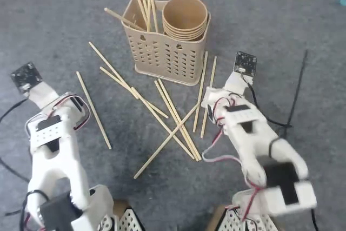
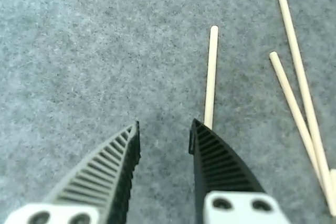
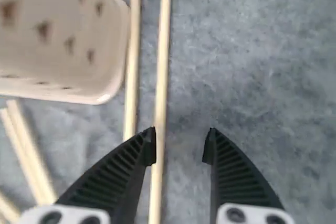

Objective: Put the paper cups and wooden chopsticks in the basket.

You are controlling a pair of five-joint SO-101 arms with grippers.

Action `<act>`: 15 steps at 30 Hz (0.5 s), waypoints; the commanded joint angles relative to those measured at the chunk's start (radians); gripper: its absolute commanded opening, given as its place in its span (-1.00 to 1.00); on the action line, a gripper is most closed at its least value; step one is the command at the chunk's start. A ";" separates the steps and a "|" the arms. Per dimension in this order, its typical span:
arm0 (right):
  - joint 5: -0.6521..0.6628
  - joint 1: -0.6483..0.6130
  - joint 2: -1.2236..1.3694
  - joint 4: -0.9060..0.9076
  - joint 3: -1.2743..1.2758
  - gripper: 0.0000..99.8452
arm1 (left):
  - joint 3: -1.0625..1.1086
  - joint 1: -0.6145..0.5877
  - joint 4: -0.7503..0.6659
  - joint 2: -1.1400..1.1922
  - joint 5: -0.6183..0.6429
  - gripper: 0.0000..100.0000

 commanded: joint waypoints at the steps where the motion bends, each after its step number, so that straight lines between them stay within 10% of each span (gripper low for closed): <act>1: 0.018 0.010 0.018 0.004 -0.097 -0.68 | -0.008 0.008 -0.026 -0.002 0.000 -0.71; 15: 0.020 0.045 0.111 0.073 -0.279 -0.68 | -0.001 0.021 -0.061 0.000 0.000 -0.71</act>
